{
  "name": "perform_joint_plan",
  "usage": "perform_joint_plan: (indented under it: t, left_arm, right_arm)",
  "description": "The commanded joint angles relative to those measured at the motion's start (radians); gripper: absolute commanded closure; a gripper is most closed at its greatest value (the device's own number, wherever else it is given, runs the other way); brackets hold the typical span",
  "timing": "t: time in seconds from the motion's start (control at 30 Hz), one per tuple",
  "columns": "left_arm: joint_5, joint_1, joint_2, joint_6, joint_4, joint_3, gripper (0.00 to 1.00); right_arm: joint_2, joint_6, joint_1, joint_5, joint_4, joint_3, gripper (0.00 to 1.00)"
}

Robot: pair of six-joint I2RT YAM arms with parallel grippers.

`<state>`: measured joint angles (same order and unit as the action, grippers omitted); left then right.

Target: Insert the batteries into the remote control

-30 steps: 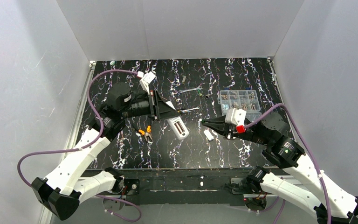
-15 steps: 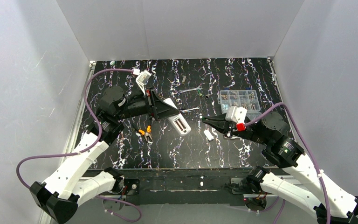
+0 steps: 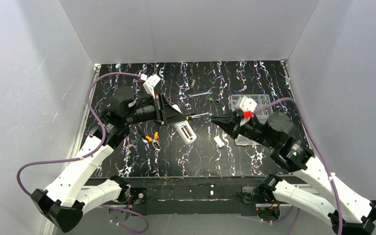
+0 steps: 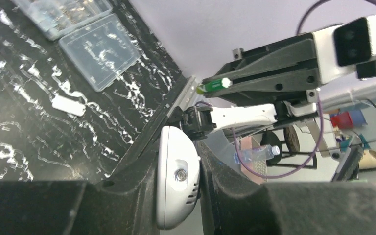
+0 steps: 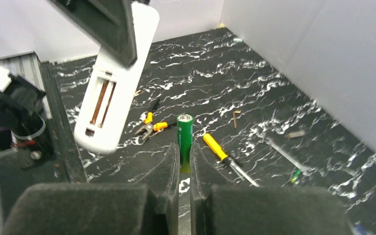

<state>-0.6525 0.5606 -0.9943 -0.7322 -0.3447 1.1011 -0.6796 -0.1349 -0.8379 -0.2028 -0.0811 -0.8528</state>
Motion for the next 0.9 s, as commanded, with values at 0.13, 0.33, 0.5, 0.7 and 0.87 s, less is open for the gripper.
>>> perform_joint_plan:
  t: [0.13,0.33,0.5,0.7,0.87]
  left_arm:
    - [0.117,0.003,-0.059,-0.198,0.002,-0.024,1.00]
    - [0.156,0.003,-0.061,-0.231,0.020,-0.032,1.00]
    - [0.141,0.002,-0.074,-0.279,-0.025,-0.044,1.00]
    - [0.132,0.003,-0.067,-0.268,-0.033,-0.052,1.00]
    - [0.126,0.002,-0.059,-0.261,-0.044,-0.059,1.00]
  right_arm:
    - [-0.239,0.268,-0.149,0.276,-0.123,-0.265,0.99]
    - [-0.288,0.320,-0.223,0.271,-0.094,-0.265,0.99]
    - [-0.320,0.300,-0.256,0.275,-0.089,-0.258,0.99]
    - [-0.337,0.301,-0.258,0.307,-0.073,-0.242,0.99]
    - [-0.336,0.293,-0.259,0.343,-0.068,-0.229,0.99]
